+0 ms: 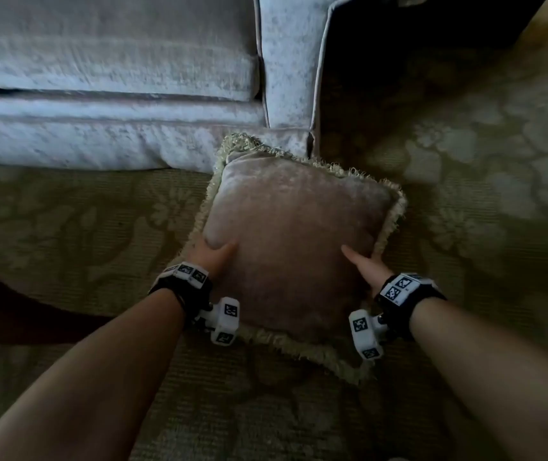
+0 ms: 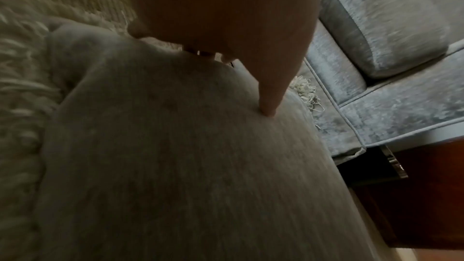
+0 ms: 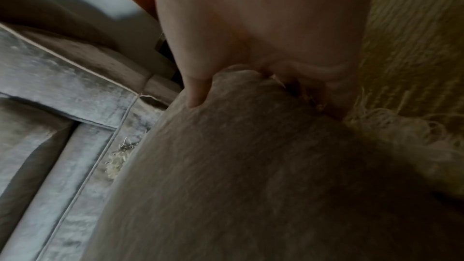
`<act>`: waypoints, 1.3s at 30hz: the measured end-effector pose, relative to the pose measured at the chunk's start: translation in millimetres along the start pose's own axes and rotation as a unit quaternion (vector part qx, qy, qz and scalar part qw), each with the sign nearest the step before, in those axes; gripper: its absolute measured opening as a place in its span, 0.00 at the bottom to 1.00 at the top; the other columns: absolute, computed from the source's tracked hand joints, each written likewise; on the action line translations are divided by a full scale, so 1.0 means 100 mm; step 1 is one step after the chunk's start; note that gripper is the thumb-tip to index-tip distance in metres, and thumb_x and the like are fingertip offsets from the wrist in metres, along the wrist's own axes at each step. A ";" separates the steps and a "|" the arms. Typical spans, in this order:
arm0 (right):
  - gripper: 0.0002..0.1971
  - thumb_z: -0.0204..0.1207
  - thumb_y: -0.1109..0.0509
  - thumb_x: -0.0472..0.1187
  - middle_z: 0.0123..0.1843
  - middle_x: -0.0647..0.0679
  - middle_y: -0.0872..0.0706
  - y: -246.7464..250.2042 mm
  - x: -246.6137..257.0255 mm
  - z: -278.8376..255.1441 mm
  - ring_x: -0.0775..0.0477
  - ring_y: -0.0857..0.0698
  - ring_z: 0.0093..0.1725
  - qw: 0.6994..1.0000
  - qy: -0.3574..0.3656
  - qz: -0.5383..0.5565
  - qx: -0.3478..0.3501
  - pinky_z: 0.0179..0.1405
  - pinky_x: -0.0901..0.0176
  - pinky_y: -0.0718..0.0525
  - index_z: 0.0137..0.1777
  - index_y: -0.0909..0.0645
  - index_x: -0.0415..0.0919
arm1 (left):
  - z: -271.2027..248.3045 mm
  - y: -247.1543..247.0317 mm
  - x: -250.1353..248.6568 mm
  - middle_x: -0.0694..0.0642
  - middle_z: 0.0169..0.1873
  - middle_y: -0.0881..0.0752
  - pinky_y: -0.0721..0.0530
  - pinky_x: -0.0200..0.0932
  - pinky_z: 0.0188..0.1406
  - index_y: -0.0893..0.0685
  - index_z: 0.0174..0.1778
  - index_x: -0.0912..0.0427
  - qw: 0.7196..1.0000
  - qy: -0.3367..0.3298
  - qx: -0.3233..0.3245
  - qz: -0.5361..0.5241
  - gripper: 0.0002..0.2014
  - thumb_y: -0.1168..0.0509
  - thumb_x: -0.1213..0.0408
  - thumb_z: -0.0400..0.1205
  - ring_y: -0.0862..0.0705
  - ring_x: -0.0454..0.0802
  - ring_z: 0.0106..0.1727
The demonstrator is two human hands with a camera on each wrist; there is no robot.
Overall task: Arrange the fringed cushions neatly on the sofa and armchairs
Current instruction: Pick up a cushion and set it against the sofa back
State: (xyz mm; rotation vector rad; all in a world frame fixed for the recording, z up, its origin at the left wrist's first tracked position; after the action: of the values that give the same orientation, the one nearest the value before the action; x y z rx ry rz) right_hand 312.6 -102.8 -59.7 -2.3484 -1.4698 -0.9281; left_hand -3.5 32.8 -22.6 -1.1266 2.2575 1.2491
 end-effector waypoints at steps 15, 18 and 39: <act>0.19 0.64 0.16 0.46 0.50 0.37 0.09 -0.11 0.38 -0.43 0.36 0.10 0.52 0.997 0.043 -0.060 -0.021 0.62 0.37 0.14 0.48 0.13 0.34 | -0.27 0.19 0.06 0.70 0.65 0.16 0.18 0.56 0.66 0.20 0.66 0.74 0.993 0.087 0.069 0.042 0.20 0.33 0.66 0.81 0.17 0.65 0.65; 0.14 0.68 0.18 0.41 0.52 0.37 0.09 -0.13 0.57 -0.76 0.35 0.10 0.53 0.996 0.061 -0.057 -0.030 0.63 0.37 0.14 0.50 0.13 0.34 | -0.52 0.40 -0.04 0.72 0.66 0.17 0.20 0.54 0.67 0.20 0.67 0.74 0.993 0.073 0.059 0.075 0.18 0.38 0.68 0.84 0.18 0.66 0.67; 0.26 0.86 0.39 0.43 0.79 0.37 0.29 0.38 3.90 -5.02 0.34 0.27 0.76 0.983 0.119 -0.136 0.013 0.76 0.40 0.29 0.81 0.37 0.33 | -3.78 3.61 -3.14 0.65 0.70 0.19 0.22 0.48 0.65 0.22 0.71 0.69 0.980 0.058 -0.023 0.190 0.19 0.48 0.70 0.87 0.20 0.61 0.72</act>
State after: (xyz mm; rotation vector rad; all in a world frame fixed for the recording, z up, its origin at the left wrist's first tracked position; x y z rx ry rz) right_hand 265.3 -82.7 574.8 -1.9666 -1.7137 -1.2002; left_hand -47.2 -15.5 583.5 -0.8236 2.6340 1.4095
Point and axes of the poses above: each hand's wrist, its own z-axis towards the middle knuckle, its own y-axis out of the back of the hand, x = y × z, the point moved 4 cm from there along z, towards the middle knuckle
